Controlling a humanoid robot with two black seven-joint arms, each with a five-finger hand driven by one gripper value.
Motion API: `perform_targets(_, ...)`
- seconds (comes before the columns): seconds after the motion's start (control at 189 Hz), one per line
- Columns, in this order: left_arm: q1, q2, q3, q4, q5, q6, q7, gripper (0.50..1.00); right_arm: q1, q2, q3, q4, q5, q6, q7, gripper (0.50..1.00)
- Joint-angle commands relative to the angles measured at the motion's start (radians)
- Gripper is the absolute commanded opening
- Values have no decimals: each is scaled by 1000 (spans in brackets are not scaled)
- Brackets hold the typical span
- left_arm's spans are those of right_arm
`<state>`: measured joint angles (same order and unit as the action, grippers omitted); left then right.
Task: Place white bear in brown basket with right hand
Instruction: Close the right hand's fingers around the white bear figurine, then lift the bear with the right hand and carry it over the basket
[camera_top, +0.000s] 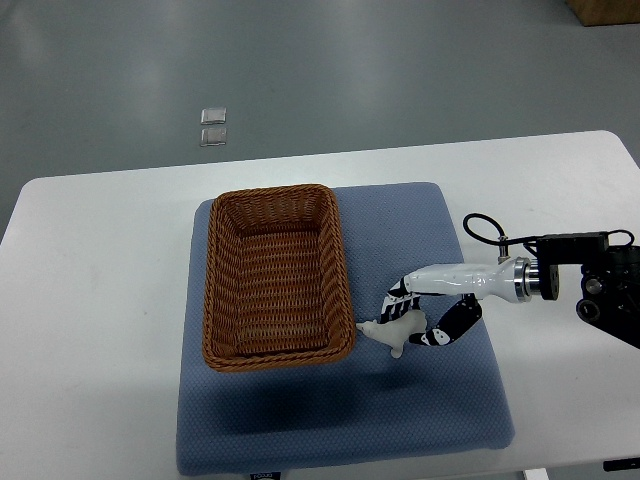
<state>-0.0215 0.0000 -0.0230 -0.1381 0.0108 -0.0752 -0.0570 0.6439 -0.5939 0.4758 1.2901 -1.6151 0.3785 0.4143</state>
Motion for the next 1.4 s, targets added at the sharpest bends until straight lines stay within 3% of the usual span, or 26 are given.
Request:
perform_targets(0.0, 0, 0, 0, 0, 2, 0, 0, 1000, 2, -6, 1, 2, 3, 0, 1, 500)
perform_targets(0.556, 0, 0, 0, 0, 0, 0, 0, 1000, 66, -89, 52, -3, 70, 11, 11, 500)
perform_targets(0.863, 0, 0, 2, 0, 0, 0, 0, 1000, 255, -64, 60, -51, 90, 17, 3, 500)
perform_targets(1.022, 0, 0, 2, 0, 0, 0, 0, 1000, 341, 66, 38, -90, 84, 20, 0, 500)
perform_targets(1.393, 0, 0, 0, 0, 0, 0, 0, 1000, 353, 325, -23, -144, 63, 37, -3, 500)
